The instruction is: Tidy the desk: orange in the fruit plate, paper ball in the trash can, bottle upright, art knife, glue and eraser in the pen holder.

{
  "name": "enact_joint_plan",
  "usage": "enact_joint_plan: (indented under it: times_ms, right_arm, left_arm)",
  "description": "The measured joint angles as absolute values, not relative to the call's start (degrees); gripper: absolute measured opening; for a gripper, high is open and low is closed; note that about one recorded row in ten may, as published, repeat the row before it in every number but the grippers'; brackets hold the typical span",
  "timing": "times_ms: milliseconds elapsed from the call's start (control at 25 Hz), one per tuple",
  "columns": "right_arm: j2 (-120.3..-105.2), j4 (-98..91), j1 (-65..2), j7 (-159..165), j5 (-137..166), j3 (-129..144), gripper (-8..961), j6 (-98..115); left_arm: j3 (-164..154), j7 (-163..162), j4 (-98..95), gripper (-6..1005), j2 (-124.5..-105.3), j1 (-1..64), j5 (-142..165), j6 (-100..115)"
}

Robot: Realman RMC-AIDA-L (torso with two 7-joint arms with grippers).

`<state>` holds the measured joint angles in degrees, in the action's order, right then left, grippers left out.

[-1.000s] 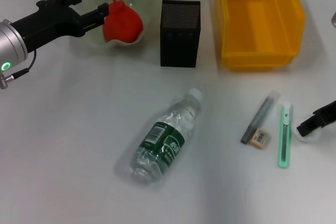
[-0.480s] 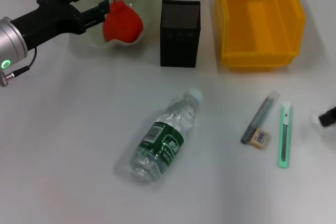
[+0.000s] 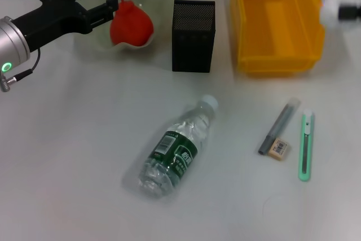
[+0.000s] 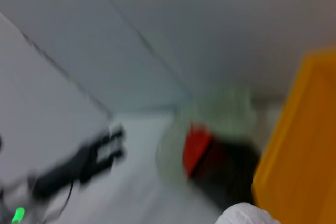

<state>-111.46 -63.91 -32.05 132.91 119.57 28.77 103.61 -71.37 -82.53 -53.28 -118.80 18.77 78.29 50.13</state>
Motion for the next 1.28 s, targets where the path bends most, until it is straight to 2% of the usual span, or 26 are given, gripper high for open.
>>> enact_joint_plan:
  times_ms: [120,320,480,800,1120,1280]
  right_arm:
    - [-112.97,-61.11,-31.38,126.58,116.25,28.61,264,97.32]
    - [-116.78,-54.72,-30.61,111.68,109.08,28.56,262,85.55]
    - [-118.68,-48.72,-31.12,100.48,102.73,28.9,261,78.09]
    - [-118.89,-41.22,-33.03,92.3,99.06,29.28,259,66.95]
    - [-118.73,-38.69,-34.91,90.45,98.96,29.26,256,66.18]
    - [-118.71,-37.78,-35.84,90.4,98.99,29.26,354,65.75]
  left_arm:
    - [-71.37,-81.6,-52.86,769,-118.82,18.35,77.05,50.75]
    - [-71.37,-79.74,-51.07,769,-118.85,18.2,74.8,52.36]
    - [-71.36,-78.1,-49.13,769,-118.92,18.3,72.27,53.57]
    - [-71.36,-75.73,-48.33,769,-118.91,17.28,69.15,56.05]
    - [-71.37,-73.78,-47.0,769,-118.91,17.25,67.89,58.28]
    - [-71.37,-73.57,-46.93,769,-118.91,17.23,67.58,58.74]
